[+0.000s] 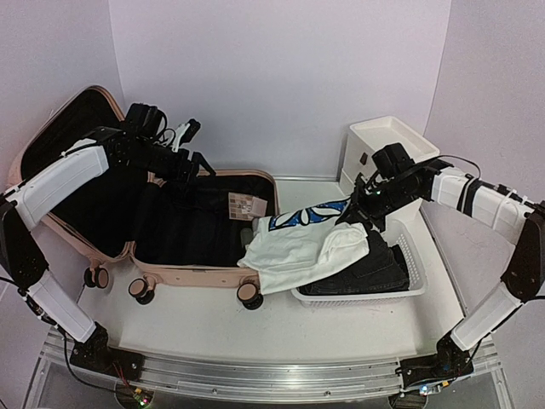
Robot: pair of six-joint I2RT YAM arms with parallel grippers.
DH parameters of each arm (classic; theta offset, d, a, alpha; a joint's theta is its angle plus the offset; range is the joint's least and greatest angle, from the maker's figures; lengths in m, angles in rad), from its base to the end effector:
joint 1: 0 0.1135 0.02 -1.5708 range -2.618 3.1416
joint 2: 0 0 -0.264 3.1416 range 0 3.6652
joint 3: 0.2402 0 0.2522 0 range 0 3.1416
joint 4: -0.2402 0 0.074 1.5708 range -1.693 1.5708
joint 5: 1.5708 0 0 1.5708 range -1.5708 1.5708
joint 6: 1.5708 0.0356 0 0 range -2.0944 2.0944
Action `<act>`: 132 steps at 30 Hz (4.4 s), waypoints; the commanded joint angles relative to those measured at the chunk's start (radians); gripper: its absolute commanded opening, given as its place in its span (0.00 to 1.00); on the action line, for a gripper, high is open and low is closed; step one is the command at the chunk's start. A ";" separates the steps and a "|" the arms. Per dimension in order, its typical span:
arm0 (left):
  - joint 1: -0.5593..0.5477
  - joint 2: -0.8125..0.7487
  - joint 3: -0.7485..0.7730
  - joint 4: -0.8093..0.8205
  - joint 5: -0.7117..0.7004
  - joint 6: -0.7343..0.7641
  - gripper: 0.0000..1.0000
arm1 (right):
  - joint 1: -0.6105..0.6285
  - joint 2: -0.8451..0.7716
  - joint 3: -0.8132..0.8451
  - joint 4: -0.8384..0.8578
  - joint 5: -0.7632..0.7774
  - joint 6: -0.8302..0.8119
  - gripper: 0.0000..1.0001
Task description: Open, take out, and arrange the luggage
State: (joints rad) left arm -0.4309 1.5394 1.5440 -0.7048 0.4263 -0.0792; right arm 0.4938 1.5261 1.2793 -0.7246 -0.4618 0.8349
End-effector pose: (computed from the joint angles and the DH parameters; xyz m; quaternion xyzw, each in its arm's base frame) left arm 0.3007 -0.1545 0.3699 0.2429 0.8569 -0.2896 0.3504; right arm 0.2744 0.1657 0.2882 0.0913 0.9280 0.3493 0.0915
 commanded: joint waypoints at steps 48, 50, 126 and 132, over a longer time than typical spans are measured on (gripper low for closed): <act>0.004 -0.048 -0.007 0.041 0.013 -0.036 0.83 | -0.465 -0.057 -0.165 -0.237 -0.025 -0.597 0.52; 0.003 -0.049 -0.010 0.041 0.010 -0.036 0.83 | -0.465 -0.085 -0.094 -0.403 0.136 -0.636 0.63; -0.062 -0.167 -0.183 0.046 -0.046 -0.086 0.86 | 0.389 0.497 0.542 -0.357 0.556 -0.289 0.41; -0.062 -0.185 -0.188 0.046 -0.054 -0.074 0.87 | 0.411 0.583 0.609 -0.365 0.595 -0.281 0.41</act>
State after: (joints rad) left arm -0.4900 1.4006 1.3479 -0.6975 0.3771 -0.1787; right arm 0.8833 2.0811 1.8359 -1.0672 0.0601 0.5217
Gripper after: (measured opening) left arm 0.867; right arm 0.419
